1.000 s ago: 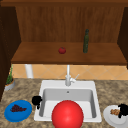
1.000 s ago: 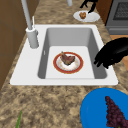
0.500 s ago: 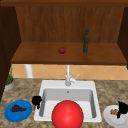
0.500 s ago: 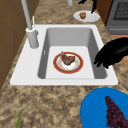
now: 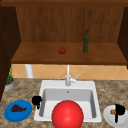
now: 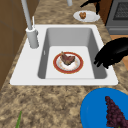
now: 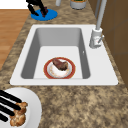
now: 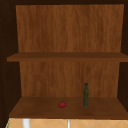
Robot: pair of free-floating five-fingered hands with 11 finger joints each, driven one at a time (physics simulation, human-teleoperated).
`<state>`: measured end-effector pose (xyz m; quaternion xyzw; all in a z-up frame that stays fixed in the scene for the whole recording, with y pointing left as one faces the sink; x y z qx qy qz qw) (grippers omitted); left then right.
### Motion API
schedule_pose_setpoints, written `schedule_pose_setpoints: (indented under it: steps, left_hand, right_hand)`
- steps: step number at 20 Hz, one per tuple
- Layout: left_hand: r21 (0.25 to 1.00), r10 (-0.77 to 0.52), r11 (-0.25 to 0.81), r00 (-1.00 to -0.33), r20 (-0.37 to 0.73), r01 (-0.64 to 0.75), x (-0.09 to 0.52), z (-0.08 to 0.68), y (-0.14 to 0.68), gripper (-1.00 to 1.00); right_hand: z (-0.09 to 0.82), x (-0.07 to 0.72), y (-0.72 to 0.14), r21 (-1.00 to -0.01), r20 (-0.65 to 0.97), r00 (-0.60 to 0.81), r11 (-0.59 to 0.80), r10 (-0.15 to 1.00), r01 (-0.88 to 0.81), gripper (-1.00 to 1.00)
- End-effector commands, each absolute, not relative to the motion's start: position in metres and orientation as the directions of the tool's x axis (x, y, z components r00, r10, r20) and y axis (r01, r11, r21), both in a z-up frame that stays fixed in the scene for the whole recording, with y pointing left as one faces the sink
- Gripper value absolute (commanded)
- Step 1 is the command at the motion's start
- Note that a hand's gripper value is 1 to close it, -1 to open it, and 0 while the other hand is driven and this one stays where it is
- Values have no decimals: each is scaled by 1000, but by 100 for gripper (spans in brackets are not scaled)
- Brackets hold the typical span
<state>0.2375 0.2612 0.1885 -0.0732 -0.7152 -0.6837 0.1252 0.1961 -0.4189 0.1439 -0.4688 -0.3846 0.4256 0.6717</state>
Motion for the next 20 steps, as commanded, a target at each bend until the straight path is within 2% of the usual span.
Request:
schedule_pose_setpoints:
  steps: [1, 9, 15, 16, 20]
  left_hand:
    - [960, -67, 54, -958, 279, 276, 237, 189, 261, 0]
    - [960, -67, 54, -958, 279, 276, 237, 189, 261, 0]
    - [960, -67, 54, -958, 279, 276, 237, 189, 261, 0]
    - [960, -67, 54, -958, 279, 276, 237, 189, 261, 0]
    - [960, -67, 54, -958, 279, 276, 237, 189, 261, 0]
  right_hand:
    - [144, 201, -418, -933, 20, 316, 131, 948, -334, -100]
    - [139, 211, -416, -848, -27, 291, 132, 956, -512, -100]
    - [127, 210, -413, -810, -52, 282, 125, 958, -572, -100]
    - [124, 209, -411, -813, -52, 285, 125, 957, -569, 100]
    - [127, 210, -413, -895, -61, 304, 82, 951, -438, 100]
